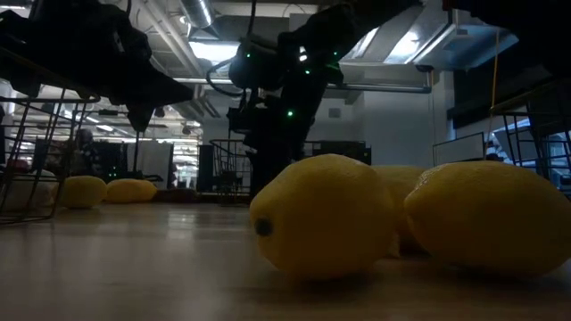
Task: Sort produce into baskets
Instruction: Put the lemon into the top wire basket
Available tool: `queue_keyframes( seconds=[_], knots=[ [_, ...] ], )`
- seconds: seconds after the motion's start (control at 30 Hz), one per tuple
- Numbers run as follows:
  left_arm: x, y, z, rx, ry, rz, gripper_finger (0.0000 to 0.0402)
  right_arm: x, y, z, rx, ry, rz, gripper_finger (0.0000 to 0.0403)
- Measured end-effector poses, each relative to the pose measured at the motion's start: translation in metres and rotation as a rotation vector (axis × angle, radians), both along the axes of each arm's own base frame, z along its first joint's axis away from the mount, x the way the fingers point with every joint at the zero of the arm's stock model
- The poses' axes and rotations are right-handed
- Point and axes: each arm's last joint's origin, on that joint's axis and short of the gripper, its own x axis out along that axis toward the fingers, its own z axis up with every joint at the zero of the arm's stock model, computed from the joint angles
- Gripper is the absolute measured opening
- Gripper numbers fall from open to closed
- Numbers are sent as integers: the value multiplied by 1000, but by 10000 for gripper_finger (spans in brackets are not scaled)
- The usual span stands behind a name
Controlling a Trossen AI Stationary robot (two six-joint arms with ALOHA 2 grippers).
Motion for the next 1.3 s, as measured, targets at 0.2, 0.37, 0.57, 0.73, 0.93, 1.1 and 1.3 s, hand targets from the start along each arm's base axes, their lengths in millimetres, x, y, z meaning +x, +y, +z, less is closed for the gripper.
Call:
queue_keyframes(
  seconds=[0.2,0.37,0.57,0.73,0.93,1.1,1.3],
  knots=[
    [0,0,0,0,0,0,13,2,0,6,-13,-34,-5,269],
    [0,0,0,0,0,0,13,6,2,37,-6,-94,-25,269],
    [0,0,0,-3,0,0,13,-2,11,65,-14,25,-71,269],
    [0,0,0,-4,0,0,13,-15,12,64,33,144,-177,269],
    [0,0,0,-2,0,0,13,-13,12,44,42,144,-201,269],
    [0,0,0,-1,0,-1,13,-8,12,34,55,82,-192,269],
    [0,0,0,0,1,-1,13,-11,12,21,68,96,-189,269]
  ],
)
